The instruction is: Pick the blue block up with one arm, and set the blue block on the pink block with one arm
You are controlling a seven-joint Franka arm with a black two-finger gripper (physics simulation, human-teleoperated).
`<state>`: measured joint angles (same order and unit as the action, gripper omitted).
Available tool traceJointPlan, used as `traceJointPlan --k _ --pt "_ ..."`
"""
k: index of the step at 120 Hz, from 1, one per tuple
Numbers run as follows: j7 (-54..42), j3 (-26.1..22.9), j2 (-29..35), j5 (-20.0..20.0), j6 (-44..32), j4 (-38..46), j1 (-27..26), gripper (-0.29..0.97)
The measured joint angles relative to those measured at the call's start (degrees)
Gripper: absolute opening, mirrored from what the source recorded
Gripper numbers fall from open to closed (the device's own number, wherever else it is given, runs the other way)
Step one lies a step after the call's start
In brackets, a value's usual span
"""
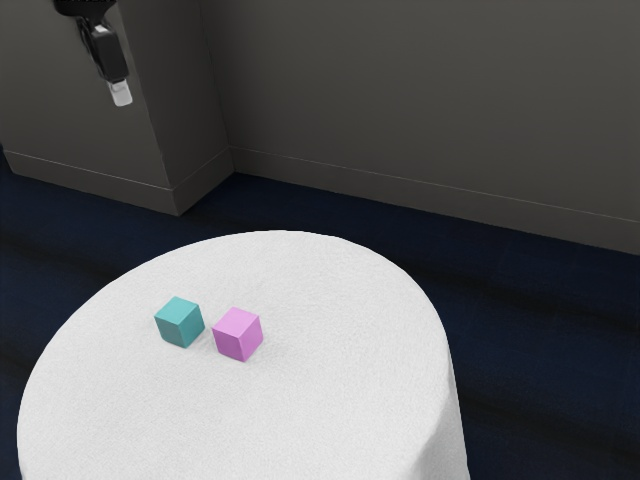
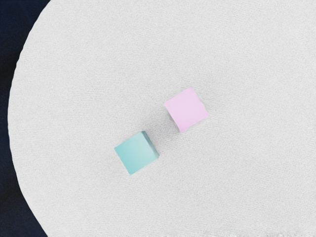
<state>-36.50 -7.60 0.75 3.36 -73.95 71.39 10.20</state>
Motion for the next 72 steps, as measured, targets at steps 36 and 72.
traceJointPlan --k 36,72 --pt "-4.4 0.1 5.7 -0.1 0.5 13.5 -6.2 0.68" --pt "-21.8 1.0 9.4 0.2 -19.1 39.7 -2.3 0.68"
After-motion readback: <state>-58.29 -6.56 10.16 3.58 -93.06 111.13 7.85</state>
